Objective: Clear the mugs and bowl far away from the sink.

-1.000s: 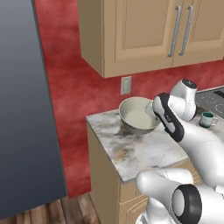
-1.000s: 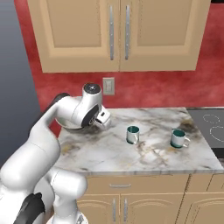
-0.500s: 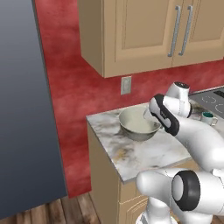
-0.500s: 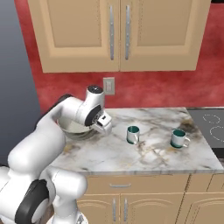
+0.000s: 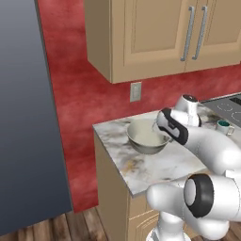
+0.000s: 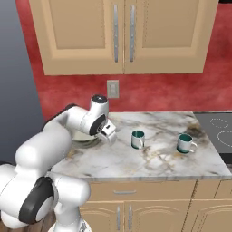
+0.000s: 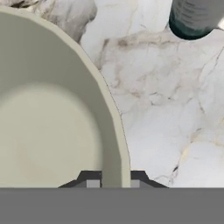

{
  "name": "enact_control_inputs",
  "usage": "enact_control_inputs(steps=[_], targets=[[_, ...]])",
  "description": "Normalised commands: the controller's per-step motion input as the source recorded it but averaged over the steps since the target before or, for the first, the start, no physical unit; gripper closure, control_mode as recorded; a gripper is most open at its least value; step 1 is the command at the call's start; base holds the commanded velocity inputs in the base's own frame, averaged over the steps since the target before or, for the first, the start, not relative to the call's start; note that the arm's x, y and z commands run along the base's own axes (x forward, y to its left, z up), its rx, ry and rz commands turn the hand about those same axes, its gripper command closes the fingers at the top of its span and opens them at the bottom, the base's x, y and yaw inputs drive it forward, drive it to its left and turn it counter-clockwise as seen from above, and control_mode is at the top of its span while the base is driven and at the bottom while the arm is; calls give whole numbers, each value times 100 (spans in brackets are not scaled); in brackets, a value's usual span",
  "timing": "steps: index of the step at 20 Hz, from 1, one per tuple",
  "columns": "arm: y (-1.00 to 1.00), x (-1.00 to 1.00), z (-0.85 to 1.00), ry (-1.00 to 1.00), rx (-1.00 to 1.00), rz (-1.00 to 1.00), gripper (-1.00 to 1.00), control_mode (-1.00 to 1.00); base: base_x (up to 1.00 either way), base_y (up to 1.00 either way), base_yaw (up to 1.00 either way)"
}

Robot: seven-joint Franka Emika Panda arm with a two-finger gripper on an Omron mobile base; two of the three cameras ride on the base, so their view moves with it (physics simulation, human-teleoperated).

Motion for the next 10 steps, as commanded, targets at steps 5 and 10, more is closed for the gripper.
enact_control_inputs(steps=[5, 10], targets=[[1, 52, -17, 2, 0, -8, 100, -100, 0, 0, 0], [2, 39, -28, 3, 0, -2, 100, -100, 0, 0, 0]])
